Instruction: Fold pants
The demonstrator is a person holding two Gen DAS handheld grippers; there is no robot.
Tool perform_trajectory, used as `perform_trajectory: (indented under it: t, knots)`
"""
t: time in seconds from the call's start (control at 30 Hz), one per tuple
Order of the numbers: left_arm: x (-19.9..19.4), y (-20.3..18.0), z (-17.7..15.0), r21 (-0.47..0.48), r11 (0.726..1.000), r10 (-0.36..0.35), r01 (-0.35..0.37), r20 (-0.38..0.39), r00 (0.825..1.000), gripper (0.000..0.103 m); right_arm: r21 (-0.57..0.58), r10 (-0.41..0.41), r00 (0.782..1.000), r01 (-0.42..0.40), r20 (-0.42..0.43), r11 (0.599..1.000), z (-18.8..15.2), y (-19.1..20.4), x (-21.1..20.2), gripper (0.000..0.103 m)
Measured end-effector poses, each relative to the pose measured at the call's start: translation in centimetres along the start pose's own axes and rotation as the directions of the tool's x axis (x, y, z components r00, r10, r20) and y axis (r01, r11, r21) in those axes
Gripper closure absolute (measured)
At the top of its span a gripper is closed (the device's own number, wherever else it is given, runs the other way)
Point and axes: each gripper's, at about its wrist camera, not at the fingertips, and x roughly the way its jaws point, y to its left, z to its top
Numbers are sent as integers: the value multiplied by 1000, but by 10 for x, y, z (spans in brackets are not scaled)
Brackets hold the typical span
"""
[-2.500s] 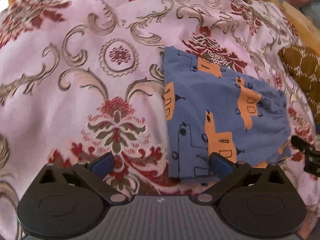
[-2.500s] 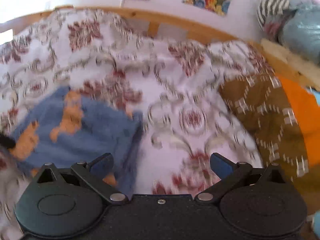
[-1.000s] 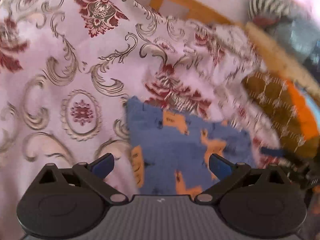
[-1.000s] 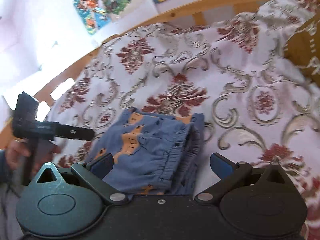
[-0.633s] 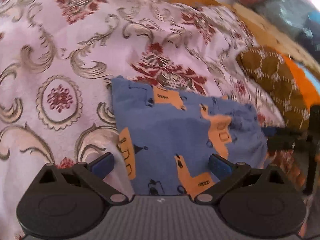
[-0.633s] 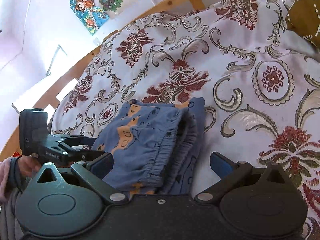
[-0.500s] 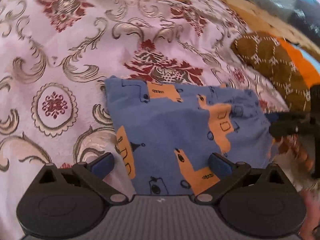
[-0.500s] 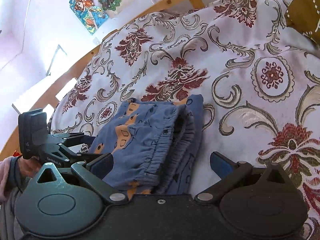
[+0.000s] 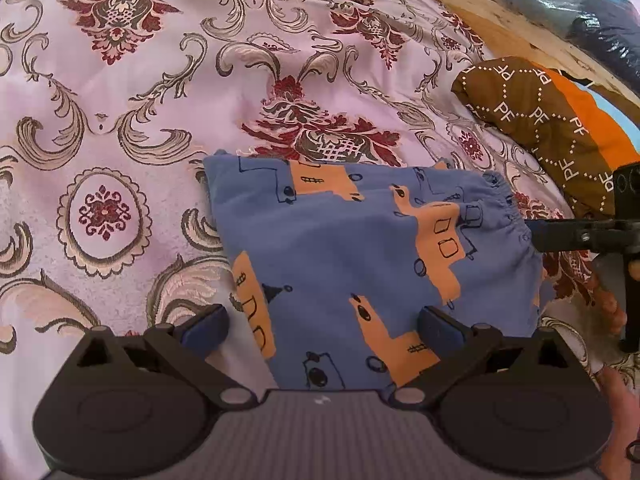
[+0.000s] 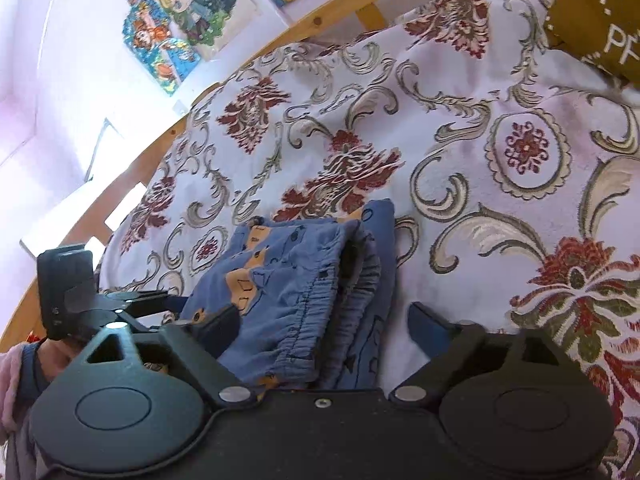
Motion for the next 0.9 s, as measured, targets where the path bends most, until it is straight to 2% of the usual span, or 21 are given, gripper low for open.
perform_trajectory:
  t: [0.03, 0.1, 0.2, 0.33, 0.5, 0.57, 0.73, 0.9]
  knots:
    - [-1, 1, 1, -8, 1000, -4, 4, -2, 1000, 0, 12, -1, 1000, 1, 2, 1000, 0, -1, 0, 34]
    - [-2, 2, 1, -23, 1000, -9, 9, -2, 1000, 0, 29, -16, 1000, 16, 2, 999, -2, -1, 1, 43]
    - [-4, 3, 2, -44, 999, -6, 6, -3, 1000, 5, 33, -31, 1000, 31, 1, 999, -3, 1, 1, 52]
    - [-8, 5, 3, -66, 998, -20, 20, 2, 1000, 22, 60, -40, 999, 39, 10, 997, -6, 2, 0, 63]
    - [-13, 9, 5, -107, 994, -38, 38, 2, 999, 46, 62, -71, 997, 68, 37, 996, -11, 11, -3, 67]
    - [-15, 12, 5, -135, 990, -27, 27, 0, 1000, 57, 30, -101, 994, 100, 50, 995, -13, 19, -4, 68]
    - [-20, 10, 6, -162, 987, 1, -1, 4, 1000, 77, -58, -183, 978, 189, 96, 980, -22, 41, -7, 70]
    - [-27, 3, 7, -156, 987, 34, -31, 17, 999, 82, -119, -246, 958, 264, 151, 957, -29, 60, -10, 73]
